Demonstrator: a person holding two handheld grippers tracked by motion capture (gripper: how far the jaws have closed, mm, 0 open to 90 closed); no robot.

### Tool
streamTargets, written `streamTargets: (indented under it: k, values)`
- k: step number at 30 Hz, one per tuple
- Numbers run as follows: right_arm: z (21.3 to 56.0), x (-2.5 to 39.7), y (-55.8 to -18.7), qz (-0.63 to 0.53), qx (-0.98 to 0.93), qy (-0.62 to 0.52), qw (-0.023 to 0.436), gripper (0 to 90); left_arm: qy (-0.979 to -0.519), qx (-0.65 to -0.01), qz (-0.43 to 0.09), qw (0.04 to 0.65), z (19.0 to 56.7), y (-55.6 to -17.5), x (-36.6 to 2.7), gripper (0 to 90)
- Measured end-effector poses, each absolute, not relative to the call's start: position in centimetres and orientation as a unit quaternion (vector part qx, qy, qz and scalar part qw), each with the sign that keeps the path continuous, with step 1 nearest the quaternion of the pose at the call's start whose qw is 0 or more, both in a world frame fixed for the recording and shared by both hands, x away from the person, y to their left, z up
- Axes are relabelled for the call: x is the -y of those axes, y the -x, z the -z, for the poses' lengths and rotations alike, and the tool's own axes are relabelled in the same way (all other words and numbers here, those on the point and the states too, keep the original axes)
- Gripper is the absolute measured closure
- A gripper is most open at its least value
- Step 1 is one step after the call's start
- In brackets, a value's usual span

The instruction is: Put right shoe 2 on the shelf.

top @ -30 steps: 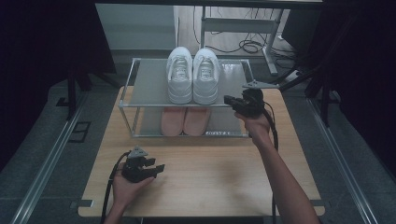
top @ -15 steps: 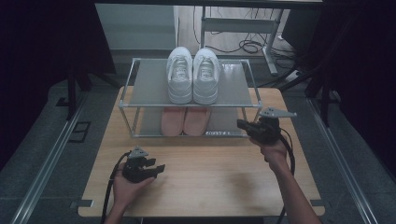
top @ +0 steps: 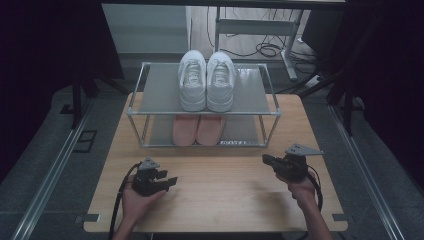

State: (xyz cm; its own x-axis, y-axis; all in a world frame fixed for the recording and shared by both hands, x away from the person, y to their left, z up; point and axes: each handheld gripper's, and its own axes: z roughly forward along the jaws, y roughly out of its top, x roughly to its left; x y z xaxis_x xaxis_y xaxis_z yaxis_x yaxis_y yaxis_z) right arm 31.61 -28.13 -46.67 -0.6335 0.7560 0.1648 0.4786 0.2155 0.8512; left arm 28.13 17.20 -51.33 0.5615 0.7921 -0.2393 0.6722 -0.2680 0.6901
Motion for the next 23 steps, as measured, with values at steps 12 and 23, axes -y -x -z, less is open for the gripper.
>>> streamTargets:
  k: [12,23]
  values:
    - [49.2,28.1,-31.3,-0.442,-0.789,-0.402,0.142,54.9,-0.792,-0.462,-0.076,0.391,51.4,-28.1,-17.2,47.5]
    - [49.8,28.3,-31.1,-0.438,-0.789,-0.406,0.144,43.9,-0.791,-0.463,-0.077,0.392,51.3,-28.1,-17.3,47.3]
